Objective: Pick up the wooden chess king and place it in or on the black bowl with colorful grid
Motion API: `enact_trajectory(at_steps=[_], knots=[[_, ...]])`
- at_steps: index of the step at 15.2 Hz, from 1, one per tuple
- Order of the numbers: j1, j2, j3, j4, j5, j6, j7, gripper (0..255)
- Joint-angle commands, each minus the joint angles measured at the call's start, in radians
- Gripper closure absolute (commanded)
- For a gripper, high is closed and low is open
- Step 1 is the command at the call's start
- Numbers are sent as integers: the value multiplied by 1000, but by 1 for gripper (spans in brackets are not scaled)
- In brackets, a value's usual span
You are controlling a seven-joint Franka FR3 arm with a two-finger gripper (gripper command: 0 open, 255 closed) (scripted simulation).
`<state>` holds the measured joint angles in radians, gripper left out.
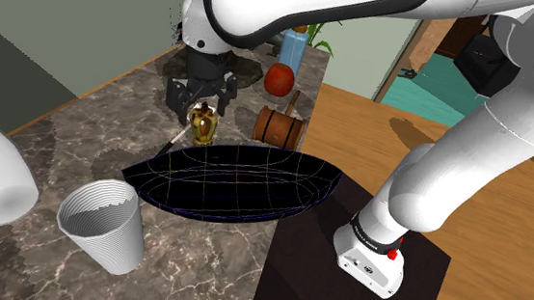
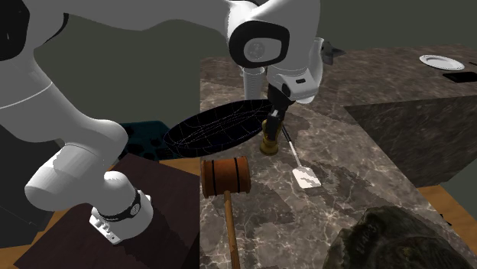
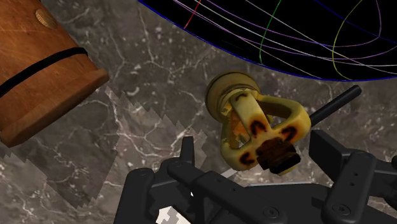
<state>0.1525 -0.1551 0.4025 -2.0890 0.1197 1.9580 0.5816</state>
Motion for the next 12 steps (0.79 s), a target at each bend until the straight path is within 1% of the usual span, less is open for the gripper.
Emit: enact_trajectory(at_steps=[1, 4, 5, 12], knots=[[0, 0, 0, 0, 0, 1, 0, 0], [0, 0, 0, 0, 0, 1, 0, 0], [0, 0, 0, 0, 0, 1, 0, 255], [0, 0, 0, 0, 0, 0, 0, 255]])
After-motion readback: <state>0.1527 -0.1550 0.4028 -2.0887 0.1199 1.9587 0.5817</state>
